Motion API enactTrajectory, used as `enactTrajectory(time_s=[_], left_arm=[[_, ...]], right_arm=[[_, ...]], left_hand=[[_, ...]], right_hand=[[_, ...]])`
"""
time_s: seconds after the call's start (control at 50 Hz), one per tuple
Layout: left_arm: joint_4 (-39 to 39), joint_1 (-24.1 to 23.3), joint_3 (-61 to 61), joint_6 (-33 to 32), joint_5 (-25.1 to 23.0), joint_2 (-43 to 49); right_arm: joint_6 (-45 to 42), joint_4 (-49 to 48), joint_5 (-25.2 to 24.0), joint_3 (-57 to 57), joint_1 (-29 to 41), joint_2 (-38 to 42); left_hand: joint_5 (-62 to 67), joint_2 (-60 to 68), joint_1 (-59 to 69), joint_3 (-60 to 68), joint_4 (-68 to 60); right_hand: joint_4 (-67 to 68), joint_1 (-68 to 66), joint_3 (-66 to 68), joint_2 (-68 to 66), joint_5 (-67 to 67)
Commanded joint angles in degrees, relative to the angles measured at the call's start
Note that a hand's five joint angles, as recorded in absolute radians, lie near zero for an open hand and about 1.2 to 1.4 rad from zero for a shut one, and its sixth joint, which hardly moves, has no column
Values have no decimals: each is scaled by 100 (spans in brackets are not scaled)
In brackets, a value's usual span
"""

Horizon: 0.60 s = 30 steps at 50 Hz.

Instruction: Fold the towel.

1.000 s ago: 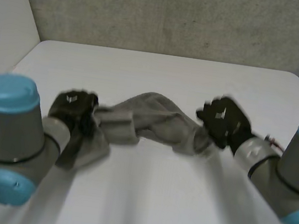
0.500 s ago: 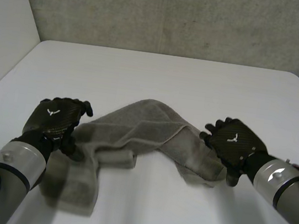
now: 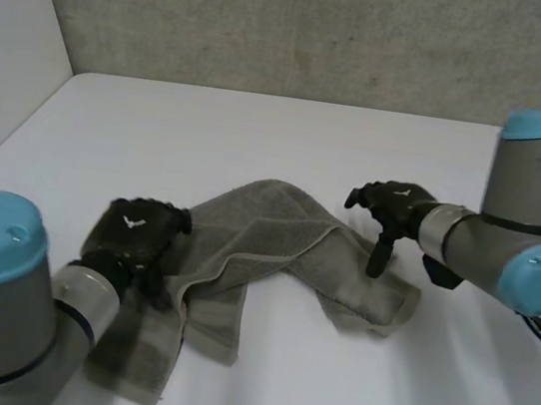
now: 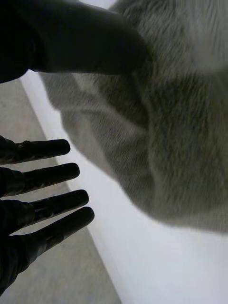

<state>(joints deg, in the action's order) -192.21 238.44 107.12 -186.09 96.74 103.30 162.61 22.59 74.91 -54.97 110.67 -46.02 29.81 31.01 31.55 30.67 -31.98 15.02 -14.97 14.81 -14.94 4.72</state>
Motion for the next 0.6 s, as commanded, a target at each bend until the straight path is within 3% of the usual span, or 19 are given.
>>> enactTrajectory(time_s=[0.02,0.18,0.24,0.28,0.3,0.38,0.4,0.48,0.56,0.6], left_arm=[[17,-280,-243,12,38,585],[17,-430,-542,38,468,989],[8,-430,-691,38,731,1130],[0,-430,-762,38,846,1183],[0,-430,-762,38,847,1184],[-9,-430,-946,38,1083,1333],[-27,-413,-999,38,1162,1342],[-71,-369,-1044,29,1347,1272],[-80,-237,-991,-6,1532,931],[-62,-115,-930,-23,1524,702]], right_arm=[[-2,61,190,558,175,682],[271,61,190,857,298,955],[359,61,155,909,359,1007],[411,61,120,918,412,1007],[411,61,120,918,412,1007],[429,79,85,901,456,990],[429,79,85,900,456,990],[534,105,68,778,447,832],[658,114,-12,470,333,374],[701,105,-317,-11,175,-212]], left_hand=[[-1345,-465,-518,-430,562],[-1245,-364,-418,-330,462],[-842,38,-16,72,60],[-440,440,386,474,-342],[-436,444,390,478,-346],[1994,2874,2821,2909,-2777],[2752,3632,3579,3666,-3535],[3865,4745,4691,4779,-4647],[4019,4899,4845,4933,-4802],[4019,4899,4845,4933,-4802]], right_hand=[[650,-655,671,-658,681],[1390,-1395,1411,-1399,1421],[2601,-2607,2622,-2610,2632],[4156,-4162,4177,-4165,4187],[4165,-4171,4186,-4174,4196],[6491,-6497,6512,-6500,6522],[6498,-6503,6519,-6506,6528],[6498,-6503,6519,-6506,6528],[6498,-6503,6519,-6506,6528],[6498,-6503,6519,-6506,6528]])
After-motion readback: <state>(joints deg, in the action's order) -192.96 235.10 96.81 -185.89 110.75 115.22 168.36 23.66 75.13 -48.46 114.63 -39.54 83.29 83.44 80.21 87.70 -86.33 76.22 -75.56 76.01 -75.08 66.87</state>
